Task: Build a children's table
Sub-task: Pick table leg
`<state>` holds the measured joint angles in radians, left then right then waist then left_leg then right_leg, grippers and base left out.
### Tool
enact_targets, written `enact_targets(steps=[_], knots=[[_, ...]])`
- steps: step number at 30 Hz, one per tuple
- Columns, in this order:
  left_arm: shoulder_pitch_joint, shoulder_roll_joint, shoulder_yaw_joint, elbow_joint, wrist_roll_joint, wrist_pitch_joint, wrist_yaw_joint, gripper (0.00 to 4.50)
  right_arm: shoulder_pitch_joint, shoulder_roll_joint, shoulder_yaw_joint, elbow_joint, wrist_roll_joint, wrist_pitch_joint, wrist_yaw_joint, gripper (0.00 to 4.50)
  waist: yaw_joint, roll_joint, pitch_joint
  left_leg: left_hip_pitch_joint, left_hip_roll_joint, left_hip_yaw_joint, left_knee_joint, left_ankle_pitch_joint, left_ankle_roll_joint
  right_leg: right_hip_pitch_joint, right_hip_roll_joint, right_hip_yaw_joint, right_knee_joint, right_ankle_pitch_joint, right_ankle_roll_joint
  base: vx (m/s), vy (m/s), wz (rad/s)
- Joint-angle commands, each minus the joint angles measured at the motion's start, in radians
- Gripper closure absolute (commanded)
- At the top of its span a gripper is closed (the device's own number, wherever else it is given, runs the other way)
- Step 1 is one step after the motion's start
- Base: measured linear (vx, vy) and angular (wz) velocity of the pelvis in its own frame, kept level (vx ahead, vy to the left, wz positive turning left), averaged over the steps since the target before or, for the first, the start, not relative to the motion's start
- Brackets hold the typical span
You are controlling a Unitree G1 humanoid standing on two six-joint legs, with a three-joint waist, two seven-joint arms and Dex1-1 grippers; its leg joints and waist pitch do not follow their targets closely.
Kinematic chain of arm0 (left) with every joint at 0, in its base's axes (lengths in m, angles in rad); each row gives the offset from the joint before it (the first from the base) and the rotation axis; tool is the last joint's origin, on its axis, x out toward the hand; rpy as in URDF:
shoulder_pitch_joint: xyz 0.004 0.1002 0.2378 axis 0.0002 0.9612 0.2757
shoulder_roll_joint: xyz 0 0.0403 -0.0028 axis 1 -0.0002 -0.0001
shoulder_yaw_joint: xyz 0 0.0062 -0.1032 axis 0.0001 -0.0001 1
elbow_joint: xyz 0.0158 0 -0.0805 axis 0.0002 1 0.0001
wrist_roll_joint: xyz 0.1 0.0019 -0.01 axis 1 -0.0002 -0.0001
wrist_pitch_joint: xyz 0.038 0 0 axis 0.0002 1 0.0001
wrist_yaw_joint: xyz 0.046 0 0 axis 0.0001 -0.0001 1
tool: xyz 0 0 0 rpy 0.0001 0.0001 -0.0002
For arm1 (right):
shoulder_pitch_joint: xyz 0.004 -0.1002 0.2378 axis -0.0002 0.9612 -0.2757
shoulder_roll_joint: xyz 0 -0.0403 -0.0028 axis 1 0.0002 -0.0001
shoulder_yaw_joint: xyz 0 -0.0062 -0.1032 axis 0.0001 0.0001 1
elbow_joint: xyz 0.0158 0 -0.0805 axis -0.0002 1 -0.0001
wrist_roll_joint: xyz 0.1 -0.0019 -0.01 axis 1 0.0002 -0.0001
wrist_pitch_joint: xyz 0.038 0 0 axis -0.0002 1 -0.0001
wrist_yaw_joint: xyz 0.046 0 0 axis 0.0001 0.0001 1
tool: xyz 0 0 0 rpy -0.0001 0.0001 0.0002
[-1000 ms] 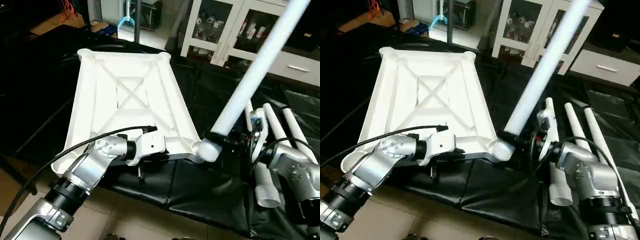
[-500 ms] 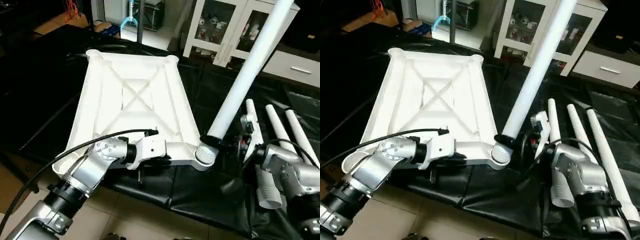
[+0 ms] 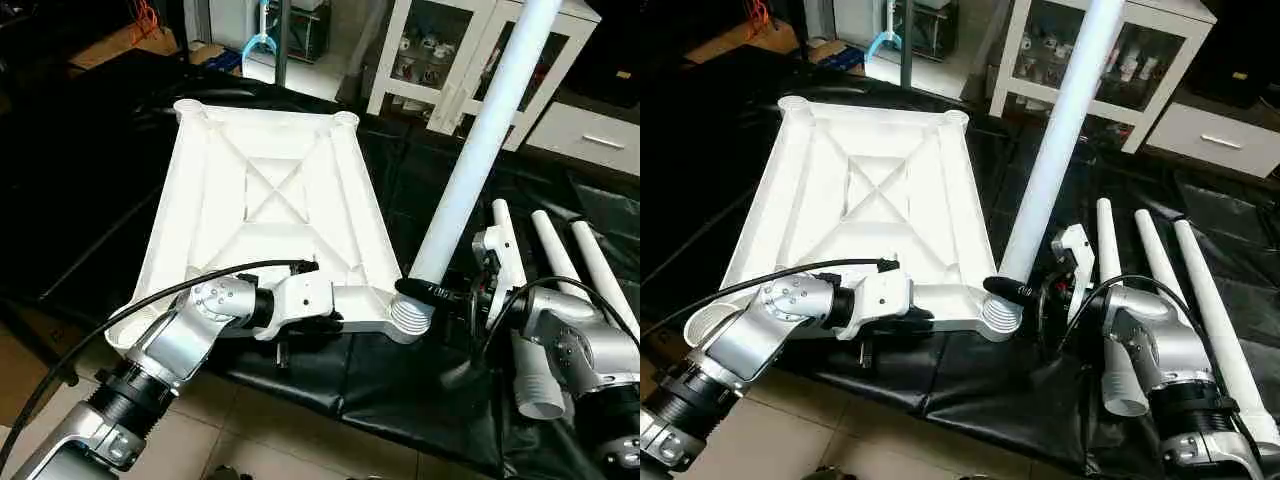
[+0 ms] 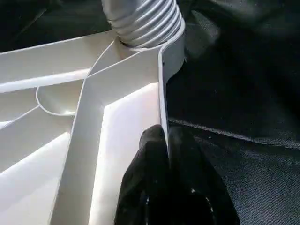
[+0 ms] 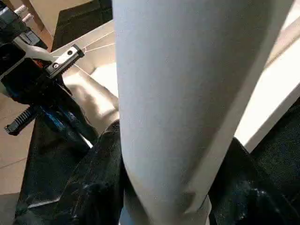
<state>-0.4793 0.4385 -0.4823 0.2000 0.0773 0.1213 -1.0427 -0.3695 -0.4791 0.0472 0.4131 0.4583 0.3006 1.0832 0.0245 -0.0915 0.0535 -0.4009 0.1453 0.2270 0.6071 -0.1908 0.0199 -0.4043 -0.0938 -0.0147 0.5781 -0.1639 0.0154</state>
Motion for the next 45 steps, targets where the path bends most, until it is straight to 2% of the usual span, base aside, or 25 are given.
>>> enact_targets(steps=[1, 2, 5, 6, 7, 13, 16, 17, 21, 22, 25, 26, 29, 32, 34, 37, 38, 40, 45], knots=[[0.004, 0.004, -0.049, -0.021, 0.007, 0.016, -0.061, 4.23, 0.033, 0.007, -0.006, 0.025, -0.059, -0.010, -0.047, 2.63, -0.006, 0.004, -0.049, 0.046, 0.092, -0.047, -0.089, -0.249, -0.014, 0.013, -0.054, 0.026, -0.051, -0.218, -0.221, 0.000, 0.000, 0.00], [0.002, 0.003, -0.047, -0.026, 0.000, 0.035, -0.068, 4.07, 0.036, 0.011, -0.009, 0.024, -0.059, -0.010, -0.053, 2.63, -0.007, 0.007, -0.048, 0.047, 0.092, -0.048, -0.091, -0.261, -0.021, 0.012, -0.054, 0.026, -0.052, -0.227, -0.218, 0.000, 0.000, 0.00], [-0.006, 0.003, -0.048, -0.032, 0.000, 0.063, -0.076, 3.93, 0.041, 0.017, -0.014, 0.023, -0.059, -0.018, -0.060, 2.63, -0.013, 0.006, -0.048, 0.046, 0.092, -0.051, -0.094, -0.279, -0.035, 0.012, -0.054, 0.025, -0.052, -0.242, -0.214, 0.000, 0.000, 0.00], [-0.010, 0.005, -0.051, -0.028, 0.012, 0.054, -0.070, 3.83, 0.041, 0.019, -0.014, 0.022, -0.058, -0.018, -0.062, 2.63, -0.014, 0.010, -0.048, 0.046, 0.092, -0.051, -0.094, -0.283, -0.037, 0.012, -0.053, 0.025, -0.052, -0.242, -0.214, 0.000, 0.000, 0.00], [-0.012, 0.006, -0.053, -0.026, 0.020, 0.046, -0.066, 3.60, 0.042, 0.020, -0.014, 0.022, -0.057, -0.019, -0.064, 2.63, -0.018, 0.008, -0.048, 0.046, 0.091, -0.051, -0.095, -0.297, -0.040, 0.011, -0.052, 0.025, -0.055, -0.247, -0.212, 0.000, 0.000, 0.00], [-0.032, 0.011, -0.078, -0.012, 0.079, 0.041, -0.045, 3.53, 0.045, 0.020, -0.015, 0.014, -0.050, -0.022, -0.067, 2.63, -0.022, 0.011, -0.047, 0.048, 0.093, -0.054, -0.097, -0.334, -0.057, 0.008, -0.054, 0.026, -0.059, -0.276, -0.201, 0.000, 0.000, 0.00], [-0.045, 0.007, -0.083, -0.013, 0.090, 0.076, -0.044, 3.53, 0.048, 0.021, -0.018, 0.003, -0.047, -0.020, -0.069, 2.63, -0.022, 0.010, -0.047, 0.047, 0.093, -0.054, -0.098, -0.337, -0.060, 0.007, -0.055, 0.027, -0.059, -0.275, -0.198, 0.000, 0.000, 0.00], [-0.054, 0.008, -0.091, -0.008, 0.105, 0.091, -0.043, 3.53, 0.049, 0.023, -0.018, 0.000, -0.047, -0.020, -0.069, 2.63, -0.022, 0.015, -0.050, 0.047, 0.093, -0.055, -0.097, -0.335, -0.062, 0.009, -0.055, 0.027, -0.057, -0.269, -0.201, 0.000, 0.000, 0.00], [-0.074, -0.033, -0.068, 0.020, 0.101, 0.116, -0.005, 3.53, 0.050, 0.025, -0.019, -0.006, -0.044, -0.020, -0.071, 2.63, -0.022, 0.012, -0.048, 0.046, 0.092, -0.054, -0.097, -0.345, -0.065, 0.007, -0.054, 0.026, -0.060, -0.273, -0.205, 0.000, 0.000, 0.00], [-0.079, -0.041, -0.062, 0.024, 0.095, 0.121, -0.001, 3.53, 0.050, 0.026, -0.019, -0.005, -0.044, -0.021, -0.072, 2.63, -0.022, 0.018, -0.049, 0.047, 0.092, -0.055, -0.098, -0.352, -0.067, 0.008, -0.055, 0.026, -0.059, -0.279, -0.205, 0.000, 0.000, 0.00], [-0.088, -0.050, -0.060, 0.030, 0.090, 0.129, -0.010, 3.53, 0.052, 0.027, -0.019, -0.008, -0.043, -0.021, -0.072, 2.63, -0.022, 0.014, -0.048, 0.046, 0.092, -0.057, -0.098, -0.375, -0.073, 0.006, -0.056, 0.026, -0.064, -0.308, -0.198, 0.000, 0.000, 0.00], [-0.088, -0.048, -0.068, 0.034, 0.095, 0.127, -0.021, 3.81, 0.057, 0.027, -0.020, -0.017, -0.041, -0.018, -0.073, 2.63, -0.022, 0.013, -0.048, 0.045, 0.093, -0.058, -0.099, -0.377, -0.073, 0.007, -0.057, 0.026, -0.065, -0.315, -0.195, 0.000, 0.000, 0.00], [-0.086, -0.058, -0.071, 0.044, 0.093, 0.124, -0.022, 3.94, 0.063, 0.027, -0.019, -0.025, -0.039, -0.016, -0.073, 2.63, -0.021, 0.014, -0.049, 0.044, 0.093, -0.057, -0.099, -0.351, -0.065, 0.008, -0.056, 0.026, -0.062, -0.279, -0.196, 0.000, 0.000, 0.00], [-0.089, -0.068, -0.074, 0.050, 0.098, 0.127, -0.017, 4.29, 0.065, 0.026, -0.018, -0.028, -0.040, -0.016, -0.073, 2.63, -0.021, 0.013, -0.050, 0.043, 0.093, -0.055, -0.098, -0.327, -0.053, 0.011, -0.056, 0.026, -0.059, -0.240, -0.211, 0.000, 0.000, 0.00], [-0.094, -0.071, -0.087, 0.059, 0.113, 0.122, -0.016, 4.33, 0.066, 0.026, -0.017, -0.029, -0.041, -0.015, -0.073, 2.63, -0.021, 0.014, -0.049, 0.045, 0.093, -0.054, -0.098, -0.335, -0.051, 0.009, -0.055, 0.026, -0.060, -0.250, -0.213, 0.000, 0.000, 0.00], [-0.097, -0.070, -0.097, 0.067, 0.123, 0.122, -0.022, 4.49, 0.066, 0.026, -0.017, -0.030, -0.042, -0.017, -0.074, 2.63, -0.020, 0.014, -0.047, 0.047, 0.094, -0.055, -0.099, -0.366, -0.060, 0.006, -0.057, 0.026, -0.065, -0.294, -0.205, 0.000, 0.000, 0.00], [-0.097, -0.066, -0.103, 0.074, 0.132, 0.119, -0.024, 4.49, 0.065, 0.027, -0.016, -0.029, -0.044, -0.019, -0.075, 2.63, -0.021, 0.020, -0.048, 0.050, 0.094, -0.057, -0.100, -0.397, -0.075, 0.003, -0.056, 0.026, -0.068, -0.327, -0.195, 0.000, 0.000, 0.00], [-0.097, -0.060, -0.108, 0.077, 0.139, 0.117, -0.029, 4.50, 0.065, 0.028, -0.017, -0.029, -0.044, -0.019, -0.075, 2.63, -0.022, 0.019, -0.048, 0.050, 0.093, -0.060, -0.101, -0.422, -0.086, 0.001, -0.056, 0.026, -0.070, -0.350, -0.184, 0.000, 0.000, 0.00], [-0.080, -0.023, -0.135, 0.066, 0.162, 0.118, -0.068, 4.50, 0.070, 0.024, -0.014, -0.038, -0.061, -0.039, -0.083, 2.63, -0.023, 0.019, -0.051, 0.046, 0.094, -0.062, -0.103, -0.413, -0.093, 0.003, -0.056, 0.025, -0.066, -0.325, -0.181, 0.000, 0.000, 0.00]])
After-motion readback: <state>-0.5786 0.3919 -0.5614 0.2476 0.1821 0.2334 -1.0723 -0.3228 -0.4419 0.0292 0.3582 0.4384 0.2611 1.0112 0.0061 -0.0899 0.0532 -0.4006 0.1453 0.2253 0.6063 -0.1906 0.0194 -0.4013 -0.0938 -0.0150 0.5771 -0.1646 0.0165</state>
